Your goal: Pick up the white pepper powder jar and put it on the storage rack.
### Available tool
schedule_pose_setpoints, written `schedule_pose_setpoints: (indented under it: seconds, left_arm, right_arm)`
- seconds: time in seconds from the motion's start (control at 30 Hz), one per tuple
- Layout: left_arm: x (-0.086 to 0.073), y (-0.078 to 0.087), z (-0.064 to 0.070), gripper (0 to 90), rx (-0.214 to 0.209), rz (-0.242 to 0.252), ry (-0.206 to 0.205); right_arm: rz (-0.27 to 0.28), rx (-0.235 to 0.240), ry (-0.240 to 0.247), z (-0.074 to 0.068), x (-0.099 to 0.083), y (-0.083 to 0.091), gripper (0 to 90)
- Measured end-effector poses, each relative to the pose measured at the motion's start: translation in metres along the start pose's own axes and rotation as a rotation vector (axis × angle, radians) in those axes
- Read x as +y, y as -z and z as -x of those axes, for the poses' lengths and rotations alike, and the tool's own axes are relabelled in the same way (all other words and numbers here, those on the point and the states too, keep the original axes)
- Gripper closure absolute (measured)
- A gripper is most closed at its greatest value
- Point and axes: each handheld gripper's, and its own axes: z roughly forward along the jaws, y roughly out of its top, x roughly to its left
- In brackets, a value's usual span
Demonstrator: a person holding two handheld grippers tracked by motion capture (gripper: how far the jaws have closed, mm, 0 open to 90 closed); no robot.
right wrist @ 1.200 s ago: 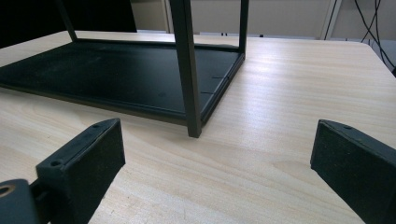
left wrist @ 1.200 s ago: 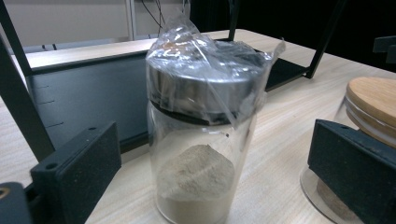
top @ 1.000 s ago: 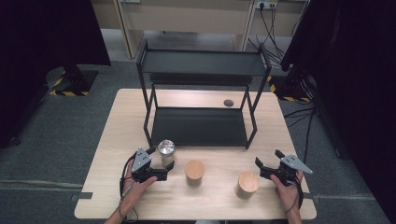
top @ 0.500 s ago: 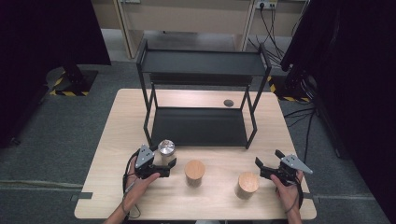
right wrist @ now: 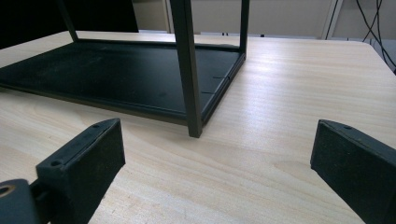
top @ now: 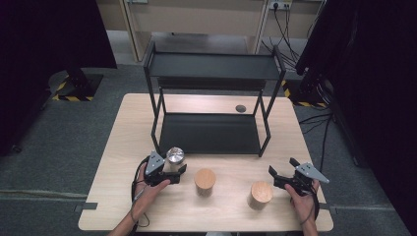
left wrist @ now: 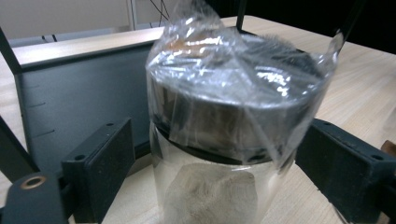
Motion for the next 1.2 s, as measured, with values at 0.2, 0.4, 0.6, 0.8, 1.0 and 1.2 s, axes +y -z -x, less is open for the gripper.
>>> schedule_pose_setpoints:
  seconds: [0.2, 0.4, 0.6, 0.8, 1.0, 1.2]
  left_arm:
    - [0.0, -0.004, 0.001, 21.0, 0.003, -0.012, -0.024]
    - [0.0, -0.005, 0.001, 30.7, 0.009, -0.008, -0.037]
    - [0.001, -0.004, 0.001, 31.2, 0.008, -0.01, -0.045]
    - [0.006, 0.0, 0.003, 31.3, 0.007, 0.012, -0.044]
    - [0.01, 0.003, 0.003, 31.3, 0.004, 0.014, -0.054]
    - [0.013, 0.005, 0.002, 31.2, 0.008, 0.019, -0.049]
  right_arm:
    - [0.002, 0.001, -0.004, 0.001, 0.0, 0.0, 3.2]
    - [0.002, 0.002, -0.004, 0.001, 0.0, 0.0, 3.2]
    - [0.002, 0.002, -0.003, 0.001, 0.0, 0.0, 3.2]
    - [0.002, 0.003, -0.003, 0.001, 0.0, 0.0, 3.2]
    - [0.002, 0.004, -0.002, 0.0, 0.0, 0.0, 3.2]
    - [0.001, 0.004, -0.003, 0.001, 0.0, 0.0, 3.2]
